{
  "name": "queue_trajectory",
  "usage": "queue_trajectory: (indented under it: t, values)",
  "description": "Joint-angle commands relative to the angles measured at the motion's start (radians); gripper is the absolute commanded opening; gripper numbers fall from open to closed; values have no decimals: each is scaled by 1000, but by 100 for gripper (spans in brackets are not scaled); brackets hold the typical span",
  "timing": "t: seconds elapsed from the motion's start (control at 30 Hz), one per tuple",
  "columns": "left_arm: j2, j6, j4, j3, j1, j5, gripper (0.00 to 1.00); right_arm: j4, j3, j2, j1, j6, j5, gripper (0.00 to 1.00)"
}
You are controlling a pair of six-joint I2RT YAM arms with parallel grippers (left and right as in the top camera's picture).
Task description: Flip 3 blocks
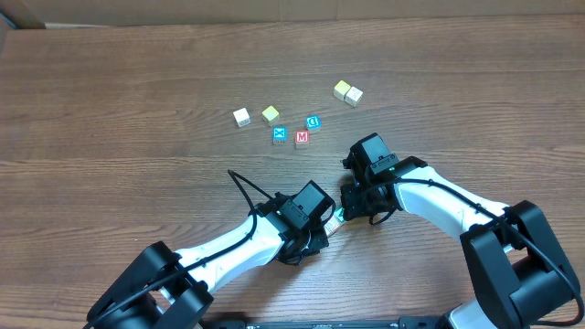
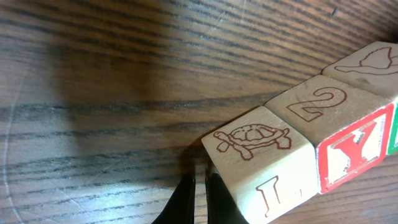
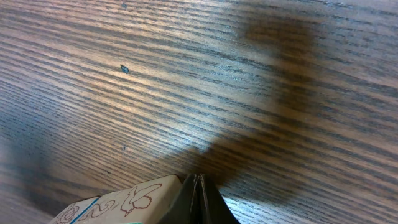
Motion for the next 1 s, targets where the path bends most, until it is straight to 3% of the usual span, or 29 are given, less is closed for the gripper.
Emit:
queue_trajectory:
  t: [0.0, 0.97]
  values:
    - [6, -19, 33, 8, -8, 36, 4, -2, -6, 37, 31, 10, -61, 4]
    - [6, -21, 29, 8, -7, -16, 4, 26, -6, 60, 31, -16, -50, 4]
